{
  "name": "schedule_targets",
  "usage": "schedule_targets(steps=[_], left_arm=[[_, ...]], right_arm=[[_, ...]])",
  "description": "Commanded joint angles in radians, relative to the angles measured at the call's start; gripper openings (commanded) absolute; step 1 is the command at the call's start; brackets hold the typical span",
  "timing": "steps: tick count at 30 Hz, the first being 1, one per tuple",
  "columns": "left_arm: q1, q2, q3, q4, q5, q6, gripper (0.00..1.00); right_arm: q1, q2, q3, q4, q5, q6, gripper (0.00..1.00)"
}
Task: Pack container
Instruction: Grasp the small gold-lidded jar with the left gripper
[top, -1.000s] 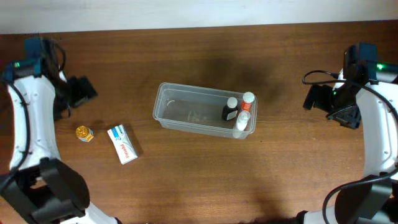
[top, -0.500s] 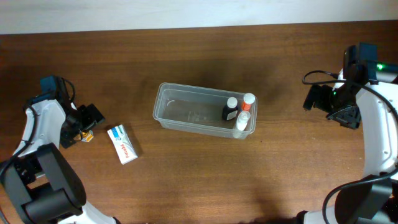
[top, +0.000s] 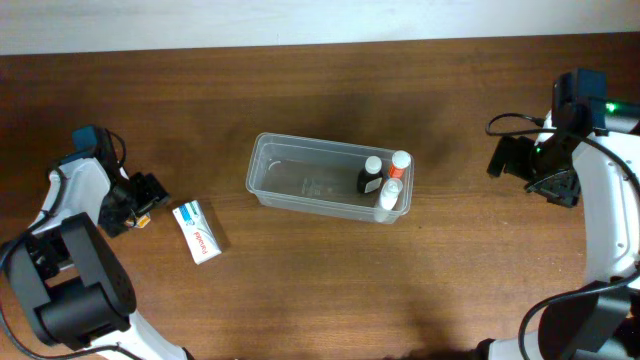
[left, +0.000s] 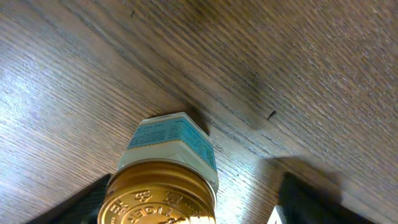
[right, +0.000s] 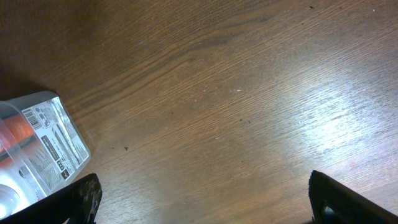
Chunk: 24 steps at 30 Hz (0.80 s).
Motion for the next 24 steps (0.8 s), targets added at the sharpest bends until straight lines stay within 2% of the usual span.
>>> schedule_targets(steps=[1, 4, 9, 15, 18, 21, 24], left_arm=[[0.006, 0.007, -0.004, 0.006, -0.025, 0.008, 0.69], [0.006, 0.007, -0.003, 0.01, -0.08, 0.008, 0.58], [0.006, 0.007, -0.001, 0.009, -0.084, 0.009, 0.43], [0.003, 0.0, 0.029, -0.012, -0.082, 0.009, 0.33], [-0.01, -0.036, 0.083, -0.055, -0.082, 0.012, 0.33], [-0.068, -0.121, 0.172, -0.103, -0.037, 0.035, 0.31], [-0.213, -0.234, 0.268, -0.124, 0.087, 0.062, 0.24]], right_arm=[[-0.003, -0.001, -0.005, -0.002, -0.002, 0.0, 0.98], [-0.003, -0.001, -0.005, -0.008, -0.002, 0.0, 0.98], [-0.003, -0.001, -0.005, -0.01, -0.002, 0.0, 0.98], [-0.003, -0.001, -0.005, -0.013, -0.002, 0.001, 0.98], [-0.003, -0.001, -0.005, -0.012, -0.002, 0.001, 0.98], [-0.003, -0.001, -0.005, -0.012, -0.002, 0.001, 0.98], [-0.003, -0.001, -0.005, -0.011, -0.002, 0.001, 0.98]])
